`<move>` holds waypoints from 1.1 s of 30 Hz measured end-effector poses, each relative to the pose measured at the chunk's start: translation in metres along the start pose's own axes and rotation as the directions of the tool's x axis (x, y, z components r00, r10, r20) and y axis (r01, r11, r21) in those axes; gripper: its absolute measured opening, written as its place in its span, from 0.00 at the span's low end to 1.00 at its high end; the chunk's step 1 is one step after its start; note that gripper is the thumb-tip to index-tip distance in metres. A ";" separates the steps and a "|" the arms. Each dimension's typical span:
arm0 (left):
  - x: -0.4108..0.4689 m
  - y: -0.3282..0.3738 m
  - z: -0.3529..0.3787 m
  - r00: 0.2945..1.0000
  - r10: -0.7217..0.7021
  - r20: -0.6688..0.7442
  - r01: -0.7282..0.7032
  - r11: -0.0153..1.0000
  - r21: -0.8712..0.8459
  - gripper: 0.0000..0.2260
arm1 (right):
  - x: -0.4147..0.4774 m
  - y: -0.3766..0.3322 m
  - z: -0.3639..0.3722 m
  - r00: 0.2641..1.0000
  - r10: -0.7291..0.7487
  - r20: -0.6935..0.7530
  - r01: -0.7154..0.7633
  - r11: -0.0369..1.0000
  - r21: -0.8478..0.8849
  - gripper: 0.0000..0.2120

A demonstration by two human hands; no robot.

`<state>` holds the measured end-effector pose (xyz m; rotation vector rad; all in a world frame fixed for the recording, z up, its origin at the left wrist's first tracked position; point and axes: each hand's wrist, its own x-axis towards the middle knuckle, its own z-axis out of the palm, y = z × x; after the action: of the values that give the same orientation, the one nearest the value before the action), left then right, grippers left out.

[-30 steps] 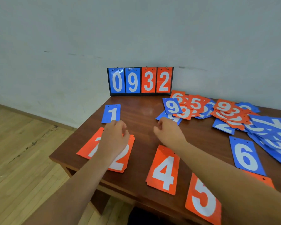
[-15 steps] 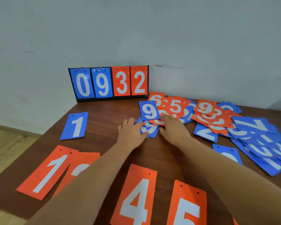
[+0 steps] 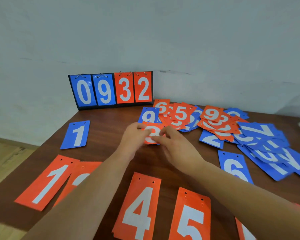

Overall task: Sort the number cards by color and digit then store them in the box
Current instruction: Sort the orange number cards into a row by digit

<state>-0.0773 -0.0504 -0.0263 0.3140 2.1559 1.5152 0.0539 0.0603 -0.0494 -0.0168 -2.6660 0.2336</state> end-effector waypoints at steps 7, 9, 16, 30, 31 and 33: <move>-0.009 -0.013 -0.004 0.999 0.004 -0.050 -0.006 0.999 -0.032 0.26 | 0.008 0.059 0.007 0.813 0.576 0.085 -0.560 0.814 -0.154 0.27; -0.005 -0.016 0.000 0.998 -0.005 -0.058 0.004 1.000 -0.014 0.26 | 0.013 0.080 0.012 0.800 0.585 0.135 -0.562 0.809 -0.172 0.31; 0.010 -0.020 0.006 0.998 -0.017 -0.068 0.028 0.984 0.177 0.23 | 0.039 0.089 0.037 0.938 0.324 0.123 -0.275 0.911 -0.306 0.16; -0.042 0.009 0.012 0.981 -0.113 0.155 0.181 0.818 -0.547 0.06 | -0.010 0.014 -0.043 0.892 0.010 -0.453 -0.115 0.972 -0.206 0.05; -0.052 0.011 0.013 0.977 -0.105 0.186 0.200 0.757 -0.622 0.06 | -0.021 0.005 -0.043 0.912 -0.031 -0.409 -0.062 0.975 -0.213 0.05; -0.069 0.011 0.016 0.977 -0.117 0.178 0.206 0.736 -0.645 0.12 | -0.042 -0.009 -0.043 0.942 -0.074 -0.327 0.008 0.980 -0.199 0.07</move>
<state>-0.0105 -0.0643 -0.0028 -0.0312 1.3697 1.9700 0.1110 0.0565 -0.0291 -0.0575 -2.3374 -0.0446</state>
